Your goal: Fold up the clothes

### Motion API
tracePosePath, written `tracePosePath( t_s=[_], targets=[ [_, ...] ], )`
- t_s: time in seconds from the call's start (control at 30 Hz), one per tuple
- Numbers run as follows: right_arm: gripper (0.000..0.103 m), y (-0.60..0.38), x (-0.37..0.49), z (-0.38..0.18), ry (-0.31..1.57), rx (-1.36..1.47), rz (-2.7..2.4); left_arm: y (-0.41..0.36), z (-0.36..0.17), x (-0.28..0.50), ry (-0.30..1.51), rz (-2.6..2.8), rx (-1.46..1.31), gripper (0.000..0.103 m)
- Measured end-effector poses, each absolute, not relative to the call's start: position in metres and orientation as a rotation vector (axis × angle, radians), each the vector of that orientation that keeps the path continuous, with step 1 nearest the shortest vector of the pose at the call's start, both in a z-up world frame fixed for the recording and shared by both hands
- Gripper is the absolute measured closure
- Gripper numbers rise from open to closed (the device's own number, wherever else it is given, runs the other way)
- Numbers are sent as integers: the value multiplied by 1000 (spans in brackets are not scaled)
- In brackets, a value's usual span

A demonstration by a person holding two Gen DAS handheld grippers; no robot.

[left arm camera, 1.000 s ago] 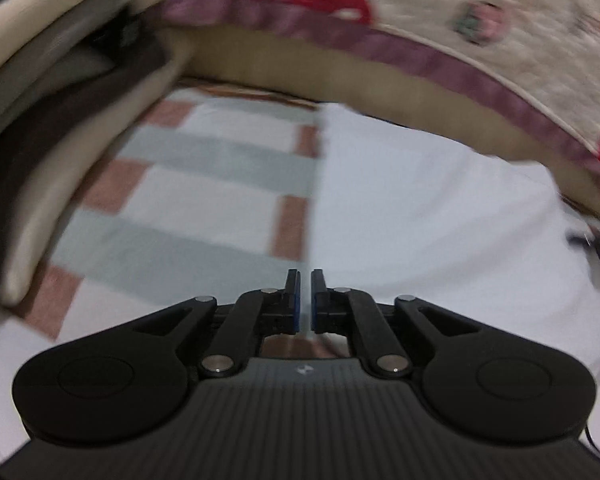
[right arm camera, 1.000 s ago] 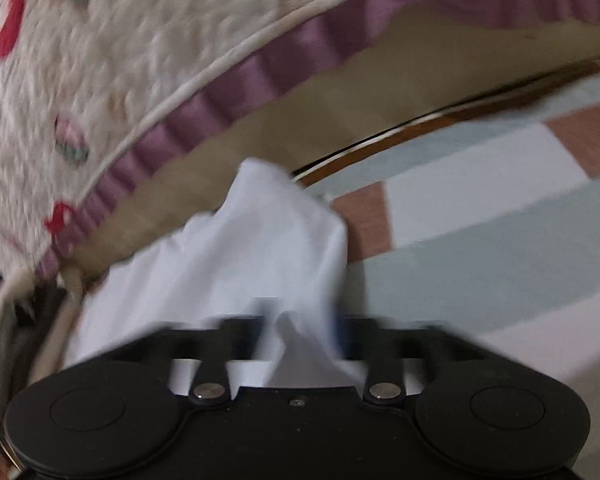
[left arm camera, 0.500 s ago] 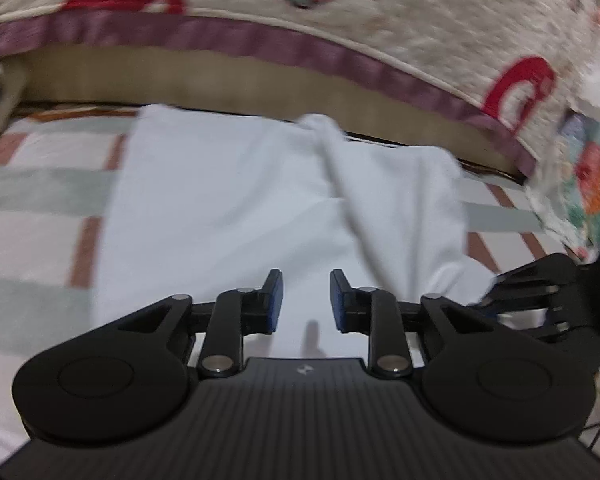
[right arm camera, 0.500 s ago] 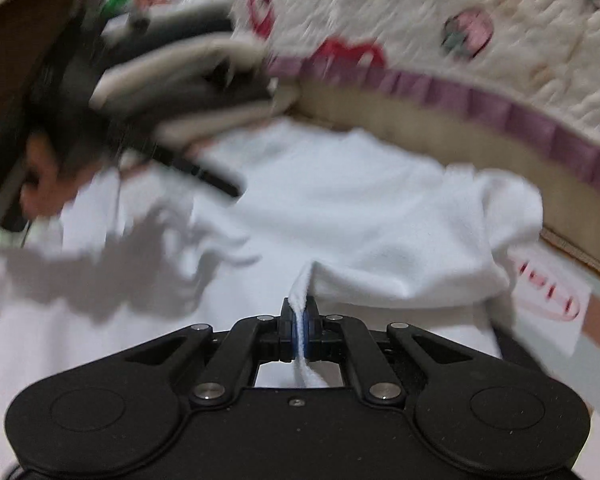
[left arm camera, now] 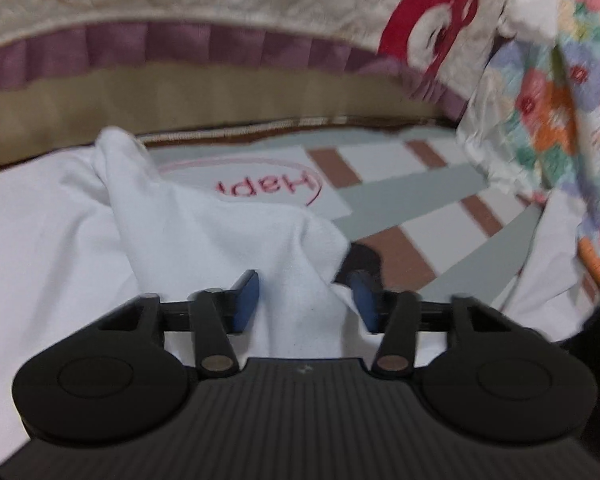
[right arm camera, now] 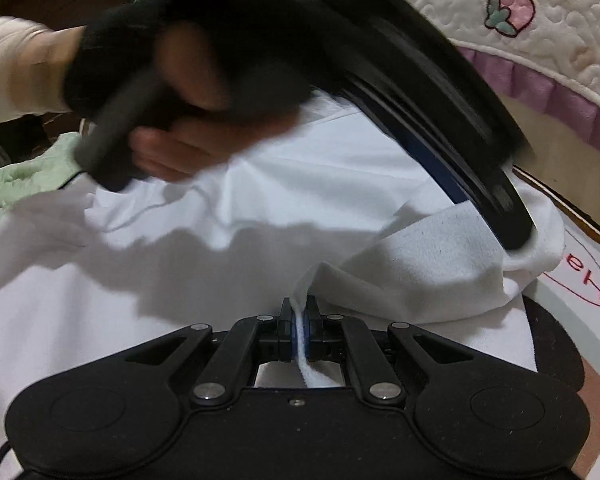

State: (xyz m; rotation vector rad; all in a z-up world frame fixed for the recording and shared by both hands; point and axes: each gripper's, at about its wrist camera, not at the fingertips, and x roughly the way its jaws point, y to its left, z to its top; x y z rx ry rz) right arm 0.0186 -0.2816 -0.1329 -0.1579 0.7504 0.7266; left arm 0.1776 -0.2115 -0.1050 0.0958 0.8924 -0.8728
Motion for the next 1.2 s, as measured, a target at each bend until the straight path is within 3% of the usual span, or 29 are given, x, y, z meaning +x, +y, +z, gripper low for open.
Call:
tracePosePath(
  t_s=[0.03, 0.27, 0.33, 0.47, 0.6, 0.9, 1.03, 1.1, 1.13, 1.17, 1.2],
  targets=[
    [96, -281, 19, -133, 754, -157, 731, -199, -103, 177, 881, -830, 71, 102],
    [84, -293, 33, -133, 823, -80, 689, -95, -92, 146, 788, -514, 15, 101],
    [84, -300, 39, -134, 834, -44, 651, -73, -102, 138, 846, -491, 18, 100],
    [83, -321, 52, -135, 852, 114, 621, -52, -117, 127, 930, -478, 25, 100],
    [69, -326, 57, -132, 857, 285, 640, -31, -112, 118, 925, -503, 21, 98],
    [50, -301, 77, -116, 847, 595, 477, 17, -104, 122, 884, -459, 13, 96],
    [49, -283, 103, -130, 882, 692, 274, 33, -106, 120, 876, -422, -9, 96],
    [52, -274, 116, -139, 889, 675, 190, 40, -107, 121, 869, -410, -30, 96],
    [66, -269, 122, -140, 885, 613, 174, 44, -107, 121, 863, -409, -39, 96],
    [95, -263, 124, -136, 868, 519, 168, 47, -107, 121, 855, -406, -44, 96],
    [95, -262, 123, -127, 831, 448, 170, 51, -106, 121, 846, -405, -50, 96]
  ],
)
